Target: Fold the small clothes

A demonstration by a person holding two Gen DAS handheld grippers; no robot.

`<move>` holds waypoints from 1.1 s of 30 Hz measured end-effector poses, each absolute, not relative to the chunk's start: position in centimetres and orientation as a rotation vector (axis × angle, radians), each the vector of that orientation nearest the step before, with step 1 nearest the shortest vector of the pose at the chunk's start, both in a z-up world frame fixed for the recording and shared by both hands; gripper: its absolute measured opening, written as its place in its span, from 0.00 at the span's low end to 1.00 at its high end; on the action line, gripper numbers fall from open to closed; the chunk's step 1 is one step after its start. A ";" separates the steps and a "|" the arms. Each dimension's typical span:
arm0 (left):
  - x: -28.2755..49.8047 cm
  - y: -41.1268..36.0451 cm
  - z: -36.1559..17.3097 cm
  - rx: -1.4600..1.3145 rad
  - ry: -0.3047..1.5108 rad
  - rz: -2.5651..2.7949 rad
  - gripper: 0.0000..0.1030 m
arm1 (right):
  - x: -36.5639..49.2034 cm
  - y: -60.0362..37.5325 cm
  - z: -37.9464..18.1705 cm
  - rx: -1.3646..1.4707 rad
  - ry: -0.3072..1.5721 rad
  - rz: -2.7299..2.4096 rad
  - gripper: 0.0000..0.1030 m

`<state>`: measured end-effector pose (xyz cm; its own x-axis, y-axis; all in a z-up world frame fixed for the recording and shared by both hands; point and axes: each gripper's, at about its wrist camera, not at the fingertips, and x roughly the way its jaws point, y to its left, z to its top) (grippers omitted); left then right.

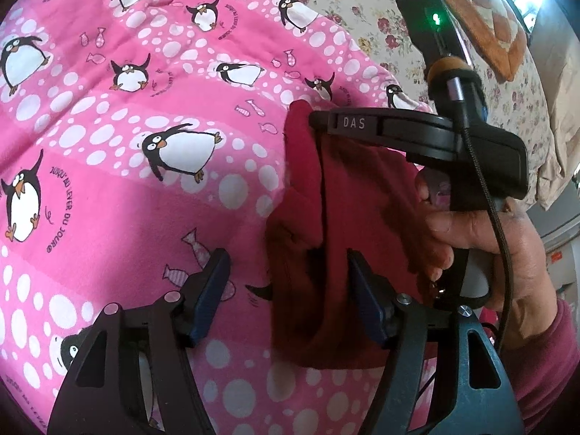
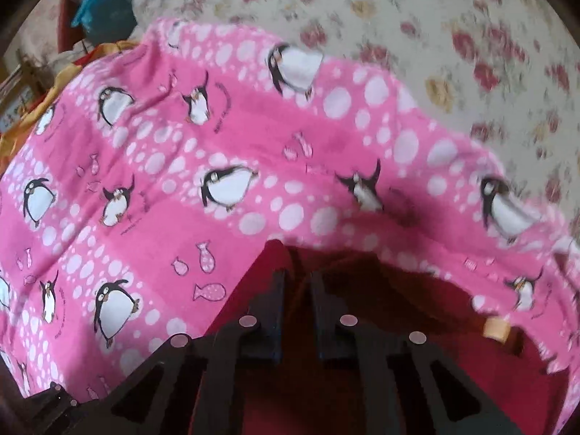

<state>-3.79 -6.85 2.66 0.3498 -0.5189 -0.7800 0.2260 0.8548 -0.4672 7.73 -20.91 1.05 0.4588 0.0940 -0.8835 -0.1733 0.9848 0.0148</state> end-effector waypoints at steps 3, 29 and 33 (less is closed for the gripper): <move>-3.7 -6.7 2.6 -0.305 1.117 -0.493 0.65 | 7.1 -20.5 2.1 -0.065 1.062 0.180 0.12; -3.2 -7.9 4.2 -0.498 0.979 -0.706 0.33 | 6.3 -26.9 2.7 0.409 1.277 0.222 0.77; -3.6 -8.8 5.0 -0.435 0.949 -0.727 0.33 | 7.7 -25.2 3.1 0.356 1.331 0.266 0.80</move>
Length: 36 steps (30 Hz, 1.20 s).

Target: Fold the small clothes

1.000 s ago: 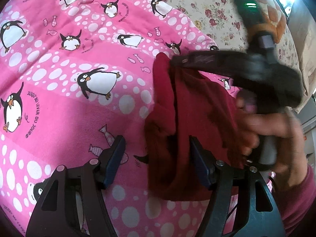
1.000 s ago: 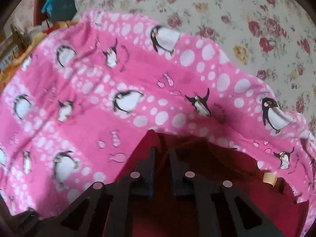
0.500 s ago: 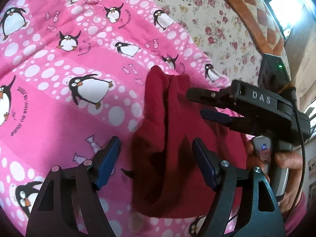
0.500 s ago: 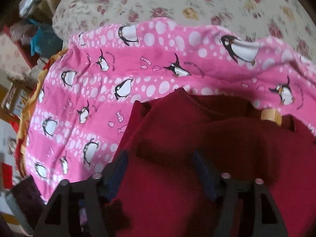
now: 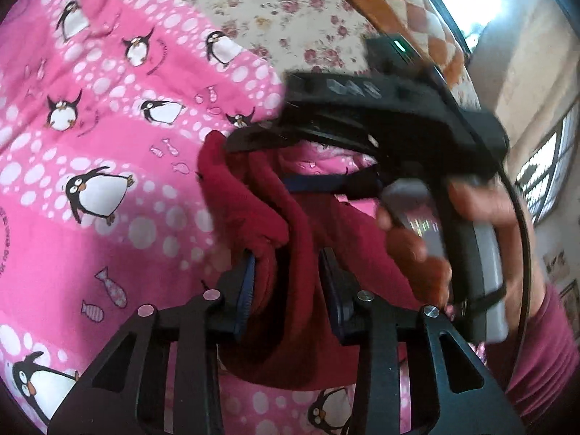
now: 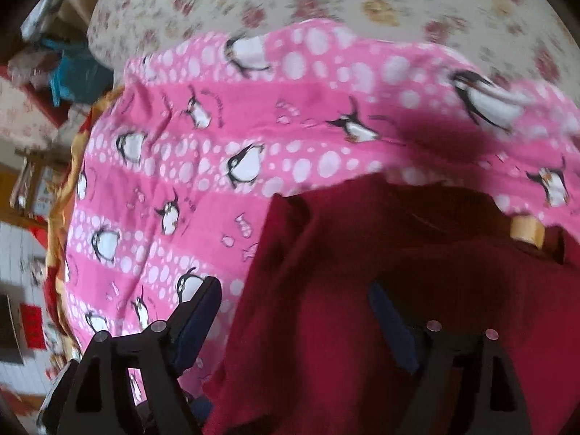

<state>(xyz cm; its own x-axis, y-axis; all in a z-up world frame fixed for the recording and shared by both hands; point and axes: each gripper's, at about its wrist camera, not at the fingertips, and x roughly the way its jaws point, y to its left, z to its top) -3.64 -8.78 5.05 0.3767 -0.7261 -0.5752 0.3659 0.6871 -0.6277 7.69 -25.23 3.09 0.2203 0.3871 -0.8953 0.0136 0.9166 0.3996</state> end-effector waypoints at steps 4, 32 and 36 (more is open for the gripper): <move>-3.7 -9.3 5.2 -0.412 0.948 -0.732 0.33 | 9.4 -22.8 2.5 0.250 1.416 0.300 0.81; -4.7 -11.5 4.9 -0.303 0.971 -0.700 0.38 | 4.2 -27.0 4.9 0.215 1.258 0.253 0.22; -4.9 -11.8 5.1 -0.270 0.960 -0.700 0.31 | 4.0 -27.0 4.4 0.222 1.279 0.256 0.22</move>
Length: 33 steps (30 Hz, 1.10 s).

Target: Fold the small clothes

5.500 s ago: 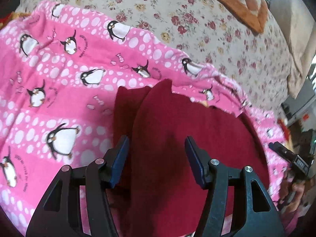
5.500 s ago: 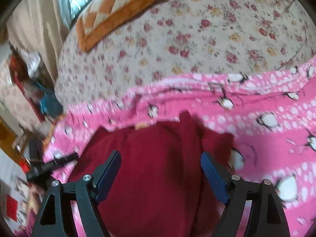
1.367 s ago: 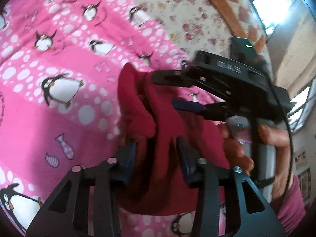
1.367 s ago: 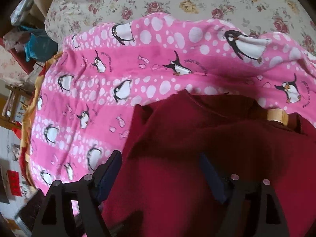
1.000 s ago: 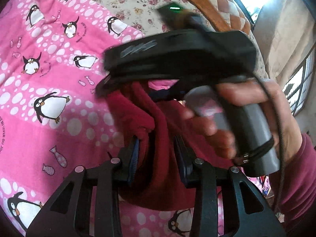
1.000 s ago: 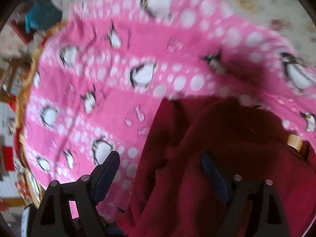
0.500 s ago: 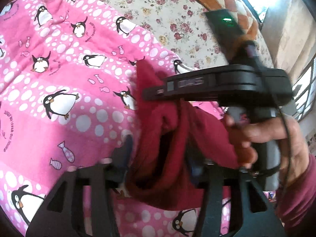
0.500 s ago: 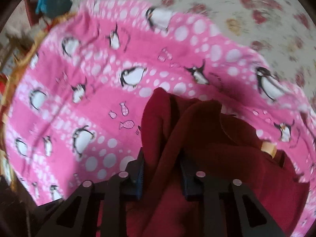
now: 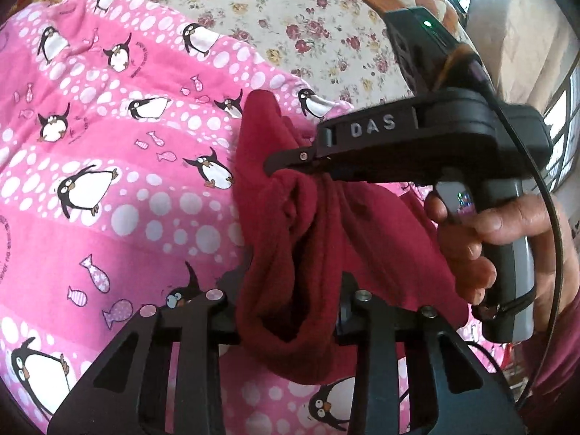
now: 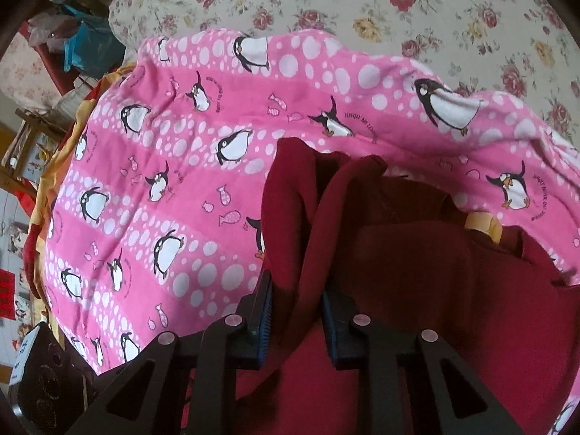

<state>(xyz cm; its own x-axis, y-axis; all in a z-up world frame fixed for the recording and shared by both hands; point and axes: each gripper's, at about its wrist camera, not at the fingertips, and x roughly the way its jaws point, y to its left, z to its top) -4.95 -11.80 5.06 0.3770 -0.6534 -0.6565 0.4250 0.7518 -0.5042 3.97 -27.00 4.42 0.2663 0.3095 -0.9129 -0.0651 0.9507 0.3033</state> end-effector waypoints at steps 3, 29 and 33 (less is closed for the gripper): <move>-4.9 -11.8 5.0 -0.266 0.962 -0.699 0.31 | 4.5 -26.7 4.2 0.231 1.295 0.244 0.22; -5.8 -13.0 4.9 -0.248 0.953 -0.654 0.19 | 3.3 -28.0 5.6 0.275 1.173 0.280 0.20; -7.0 -13.4 6.9 -0.233 0.901 -0.672 0.16 | 1.4 -30.4 7.5 0.326 1.120 0.287 0.16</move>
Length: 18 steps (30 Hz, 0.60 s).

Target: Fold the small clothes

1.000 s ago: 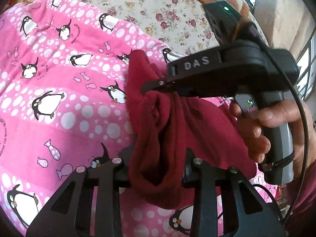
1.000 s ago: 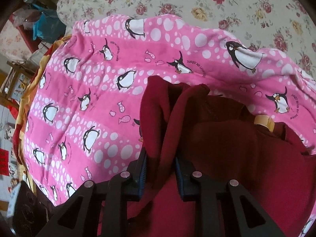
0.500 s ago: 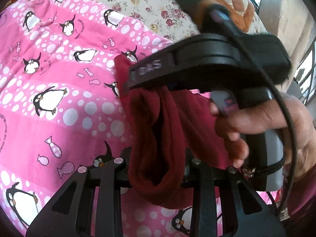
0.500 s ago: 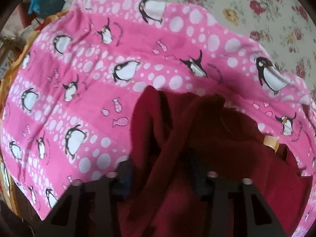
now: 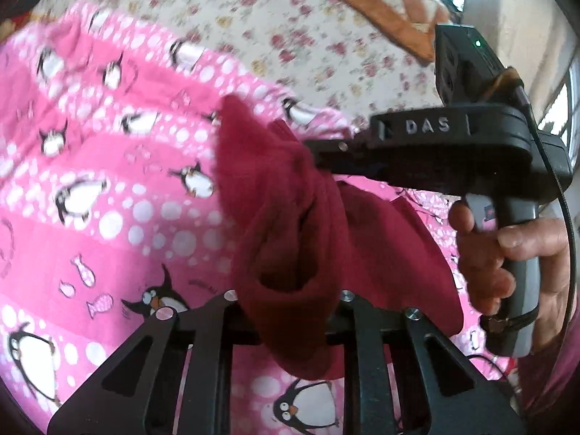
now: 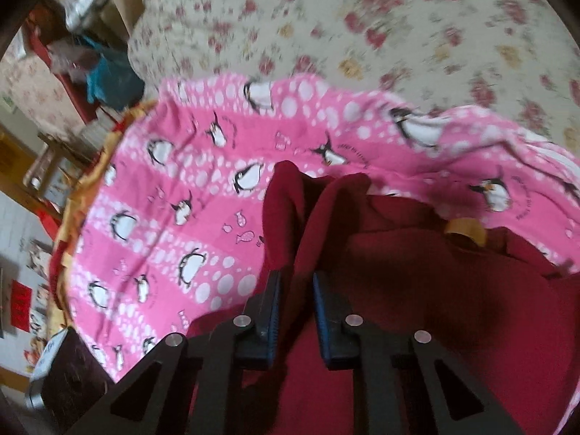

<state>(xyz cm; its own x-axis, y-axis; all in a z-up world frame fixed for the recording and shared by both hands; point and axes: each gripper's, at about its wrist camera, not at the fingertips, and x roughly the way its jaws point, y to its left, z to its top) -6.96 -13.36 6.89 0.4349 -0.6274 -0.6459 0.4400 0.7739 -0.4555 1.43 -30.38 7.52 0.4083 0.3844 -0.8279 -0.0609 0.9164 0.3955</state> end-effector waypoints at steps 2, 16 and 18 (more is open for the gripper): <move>-7.3 -13.5 7.2 -0.231 0.901 -0.665 0.15 | 0.4 -31.0 8.5 0.327 1.112 0.301 0.16; -8.5 -14.4 7.2 -0.194 0.874 -0.693 0.14 | 4.8 -26.5 5.9 0.203 1.274 0.277 0.70; -8.1 -14.2 6.8 -0.203 0.888 -0.689 0.14 | 5.8 -25.7 4.3 0.203 1.304 0.273 0.62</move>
